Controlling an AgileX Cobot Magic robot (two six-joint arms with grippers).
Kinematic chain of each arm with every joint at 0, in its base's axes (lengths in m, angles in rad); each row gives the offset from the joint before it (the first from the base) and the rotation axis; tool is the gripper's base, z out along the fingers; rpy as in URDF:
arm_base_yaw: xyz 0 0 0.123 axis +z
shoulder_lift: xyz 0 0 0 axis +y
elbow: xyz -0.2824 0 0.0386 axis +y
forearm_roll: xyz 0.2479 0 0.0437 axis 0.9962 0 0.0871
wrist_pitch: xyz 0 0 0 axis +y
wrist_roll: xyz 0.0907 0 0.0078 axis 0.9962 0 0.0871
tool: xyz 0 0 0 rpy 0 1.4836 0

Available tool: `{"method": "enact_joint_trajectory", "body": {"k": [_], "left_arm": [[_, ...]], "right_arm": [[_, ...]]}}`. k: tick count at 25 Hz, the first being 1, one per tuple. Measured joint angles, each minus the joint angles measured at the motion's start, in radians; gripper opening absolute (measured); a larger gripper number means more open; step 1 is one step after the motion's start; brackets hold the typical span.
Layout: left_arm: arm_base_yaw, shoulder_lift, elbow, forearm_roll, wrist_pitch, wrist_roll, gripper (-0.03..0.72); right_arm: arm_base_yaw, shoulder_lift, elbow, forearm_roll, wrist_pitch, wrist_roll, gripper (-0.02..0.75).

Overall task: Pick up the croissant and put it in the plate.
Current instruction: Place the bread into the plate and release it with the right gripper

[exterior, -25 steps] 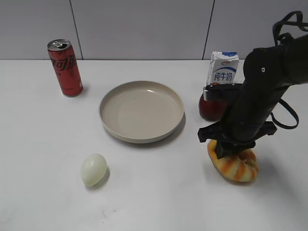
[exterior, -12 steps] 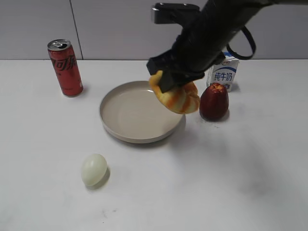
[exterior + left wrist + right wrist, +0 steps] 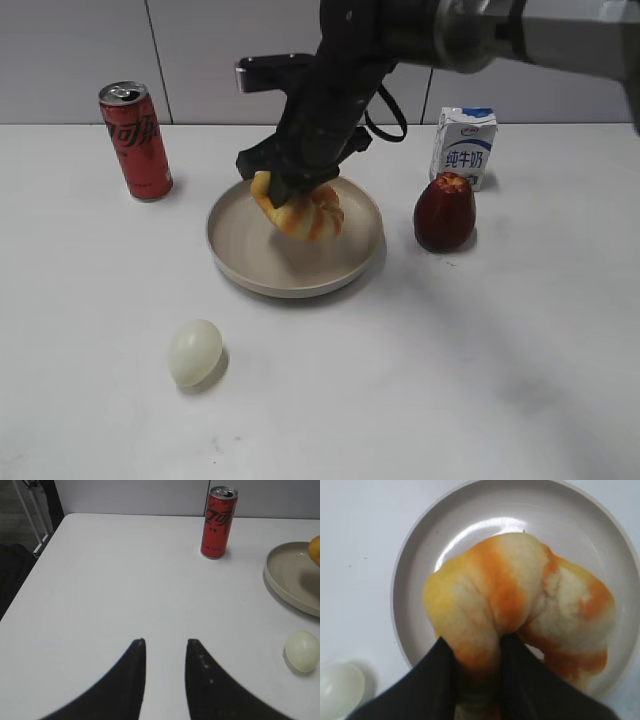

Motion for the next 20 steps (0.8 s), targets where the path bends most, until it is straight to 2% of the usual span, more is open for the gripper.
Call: {"method": "enact_joint_trajectory", "body": {"k": [2,5,10,14,18,20], "left_arm": [[0.000,0.000,0.000,0.000,0.000,0.000,0.201],[0.000,0.000,0.000,0.000,0.000,0.000,0.201],[0.000,0.000,0.000,0.000,0.000,0.000,0.201],[0.000,0.000,0.000,0.000,0.000,0.000,0.201],[0.000,0.000,0.000,0.000,0.000,0.000,0.201],[0.000,0.000,0.000,0.000,0.000,0.000,0.201]], "right_arm": [[0.000,0.001,-0.002,-0.001,0.005,0.000,0.575],[0.000,-0.007,-0.013,-0.001,0.025,-0.002,0.637],[-0.001,-0.070,-0.056,-0.030,0.144,-0.004,0.650],[-0.014,-0.215,-0.052,-0.086,0.230,0.008,0.651],[-0.053,-0.416,0.041,-0.122,0.254,0.030,0.651],[-0.089,-0.516,0.136,-0.149,0.259,0.038,0.651]]}}
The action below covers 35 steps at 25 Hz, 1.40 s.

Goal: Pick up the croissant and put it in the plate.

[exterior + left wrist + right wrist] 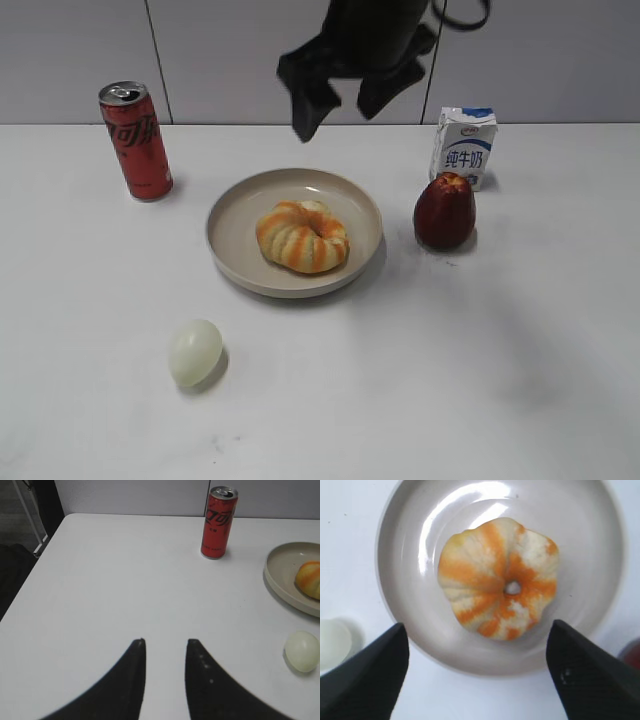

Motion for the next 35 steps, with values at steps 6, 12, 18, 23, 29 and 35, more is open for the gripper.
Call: {"method": "enact_joint_trajectory", "body": {"k": [6,12,18,23,29,35], "left_arm": [[0.000,0.000,0.000,0.000,0.000,0.000,0.201],[0.000,0.000,0.000,0.000,0.000,0.000,0.201],[0.000,0.000,0.000,0.000,0.000,0.000,0.201],[0.000,0.000,0.000,0.000,0.000,0.000,0.201],[0.000,0.000,0.000,0.000,0.000,0.000,0.201],[0.000,0.000,0.000,0.000,0.000,0.000,0.201]], "right_arm": [[-0.157,-0.291,0.396,-0.030,-0.015,0.024,0.651],[-0.226,-0.590,0.800,-0.043,-0.052,0.048,0.651],[-0.226,-0.926,1.060,-0.080,-0.086,0.082,0.651],[-0.226,-1.214,1.194,-0.099,-0.095,0.084,0.650],[-0.227,-1.498,1.293,-0.111,-0.118,0.068,0.638],[-0.227,-1.559,1.297,-0.099,-0.131,0.051,0.605]]}}
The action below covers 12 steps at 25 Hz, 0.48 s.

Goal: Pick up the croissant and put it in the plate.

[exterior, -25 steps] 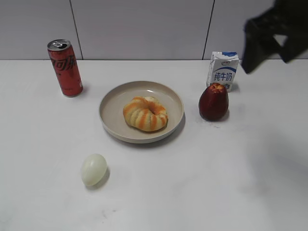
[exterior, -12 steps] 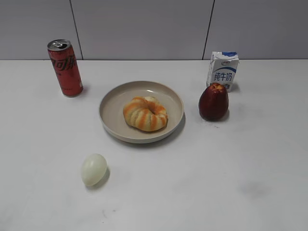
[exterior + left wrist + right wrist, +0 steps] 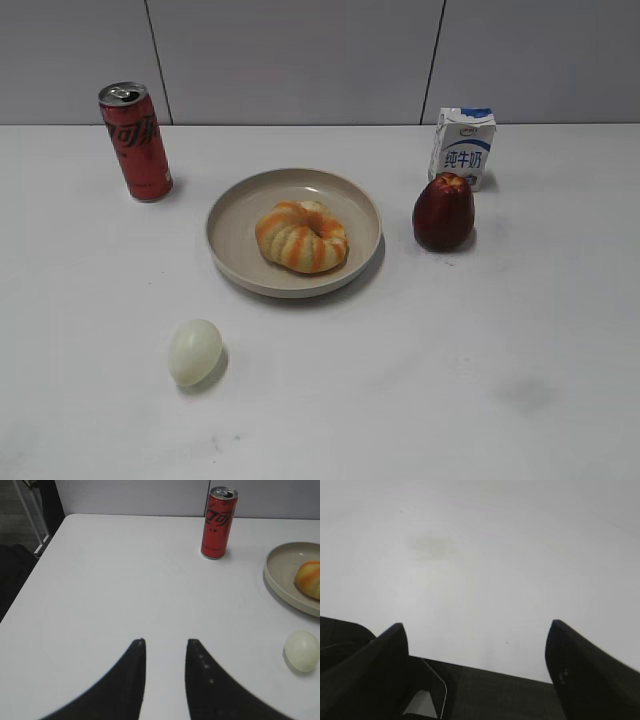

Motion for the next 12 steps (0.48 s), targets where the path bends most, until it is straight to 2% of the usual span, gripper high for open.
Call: {"method": "enact_joint_trajectory", "body": {"k": [12], "left_arm": [[0.000,0.000,0.000,0.000,0.000,0.000,0.201]], "right_arm": [[0.000,0.000,0.000,0.000,-0.002,-0.002,0.590]]}}
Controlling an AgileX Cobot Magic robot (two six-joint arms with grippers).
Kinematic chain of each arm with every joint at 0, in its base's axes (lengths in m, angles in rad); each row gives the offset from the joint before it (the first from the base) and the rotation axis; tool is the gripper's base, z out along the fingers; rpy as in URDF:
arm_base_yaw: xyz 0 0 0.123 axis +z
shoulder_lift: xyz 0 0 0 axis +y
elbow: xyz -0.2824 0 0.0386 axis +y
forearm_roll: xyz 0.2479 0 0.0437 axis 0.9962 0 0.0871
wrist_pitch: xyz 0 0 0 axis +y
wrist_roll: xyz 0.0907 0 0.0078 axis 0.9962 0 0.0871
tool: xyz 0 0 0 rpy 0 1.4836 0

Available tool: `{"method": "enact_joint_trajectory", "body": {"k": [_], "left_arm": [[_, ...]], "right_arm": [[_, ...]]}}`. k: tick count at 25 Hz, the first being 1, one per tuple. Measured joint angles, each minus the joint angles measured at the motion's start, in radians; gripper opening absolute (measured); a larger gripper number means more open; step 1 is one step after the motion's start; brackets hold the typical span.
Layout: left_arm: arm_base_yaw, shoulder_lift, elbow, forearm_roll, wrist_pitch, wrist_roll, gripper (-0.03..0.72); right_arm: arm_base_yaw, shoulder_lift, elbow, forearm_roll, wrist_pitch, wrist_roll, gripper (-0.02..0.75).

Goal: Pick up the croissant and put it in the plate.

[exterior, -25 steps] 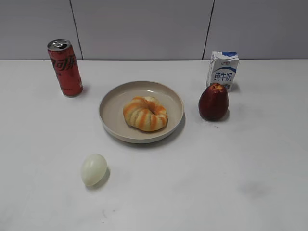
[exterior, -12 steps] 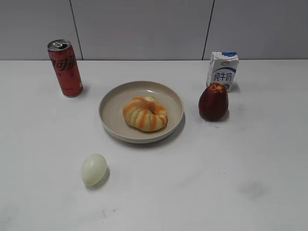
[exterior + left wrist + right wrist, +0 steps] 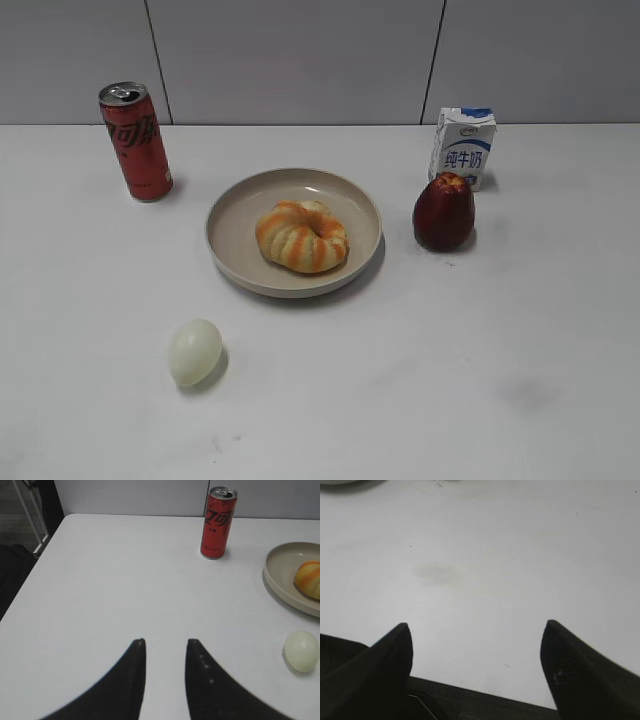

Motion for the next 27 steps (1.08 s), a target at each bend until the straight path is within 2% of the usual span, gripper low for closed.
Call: {"method": "enact_joint_trajectory", "body": {"k": [5,14,27], "left_arm": [[0.000,0.000,0.000,0.000,0.000,0.000,0.201],[0.000,0.000,0.000,0.000,0.000,0.000,0.201],[0.000,0.000,0.000,0.000,0.000,0.000,0.201]], "right_arm": [[-0.026,-0.046,0.000,0.000,-0.003,-0.001,0.589],[-0.193,-0.223,0.001,0.000,-0.004,-0.001,0.586],[-0.206,-0.284,0.001,0.000,-0.004,-0.001,0.585]]}}
